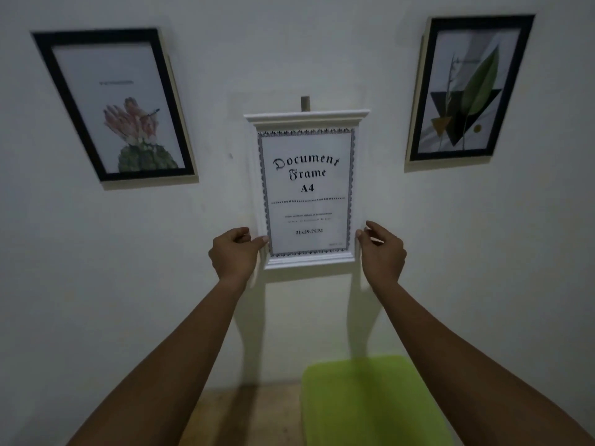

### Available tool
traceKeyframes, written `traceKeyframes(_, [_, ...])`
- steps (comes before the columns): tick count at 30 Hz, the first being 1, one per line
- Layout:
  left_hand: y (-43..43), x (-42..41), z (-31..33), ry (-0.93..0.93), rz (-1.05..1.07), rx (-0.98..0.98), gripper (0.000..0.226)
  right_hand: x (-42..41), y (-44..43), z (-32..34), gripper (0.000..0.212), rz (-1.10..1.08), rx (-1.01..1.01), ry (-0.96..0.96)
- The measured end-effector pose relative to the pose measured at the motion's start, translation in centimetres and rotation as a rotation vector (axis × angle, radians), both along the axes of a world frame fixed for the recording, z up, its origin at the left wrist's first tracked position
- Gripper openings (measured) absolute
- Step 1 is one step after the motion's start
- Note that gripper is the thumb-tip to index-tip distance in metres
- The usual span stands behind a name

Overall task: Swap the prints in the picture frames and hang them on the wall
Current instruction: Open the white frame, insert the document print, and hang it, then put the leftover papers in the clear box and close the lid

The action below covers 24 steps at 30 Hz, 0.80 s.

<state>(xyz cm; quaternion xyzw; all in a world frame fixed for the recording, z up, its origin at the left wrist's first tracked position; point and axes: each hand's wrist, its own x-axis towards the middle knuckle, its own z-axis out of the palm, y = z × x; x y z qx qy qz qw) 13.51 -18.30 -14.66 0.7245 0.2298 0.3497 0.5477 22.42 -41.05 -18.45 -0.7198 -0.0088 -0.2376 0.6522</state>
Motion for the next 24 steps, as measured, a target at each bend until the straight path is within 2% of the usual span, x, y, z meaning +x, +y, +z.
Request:
traceKeyframes(2, [-0.7, -1.0, -1.7, 0.026, 0.011, -0.032, 0.056, -1.2, -0.6, -1.5, 0.035, -0.013, -0.031, 0.039])
traceKeyframes(6, [-2.9, -3.1, -6.7, 0.134, -0.052, -0.085, 0.042, -4.4, -2.6, -5.7, 0.035, -0.04, -0.11, 0.181])
traceKeyframes(14, [-8.7, -6.2, -20.7, 0.576, -0.313, -0.074, 0.029, -11.6, -10.5, -18.1, 0.041, -0.043, -0.273, 0.616])
traceKeyframes(18, [-11.0, -7.3, -26.9, 0.834, -0.333, 0.0, 0.046, -13.5, -15.1, -23.9, 0.046, -0.076, -0.325, 0.804])
traceKeyframes(20, [-12.0, -7.6, -29.2, 0.934, -0.322, 0.048, 0.068, -13.8, -17.0, -26.0, 0.057, -0.07, -0.364, 0.864])
traceKeyframes(22, [-12.9, -7.8, -30.9, 0.992, -0.242, 0.038, 0.086, -13.2, -18.4, -28.0, 0.066, -0.044, -0.418, 0.895])
traceKeyframes(24, [-13.6, -8.0, -32.4, 1.025, -0.138, 0.021, 0.087, -12.2, -19.4, -29.8, 0.073, 0.0, -0.458, 0.913])
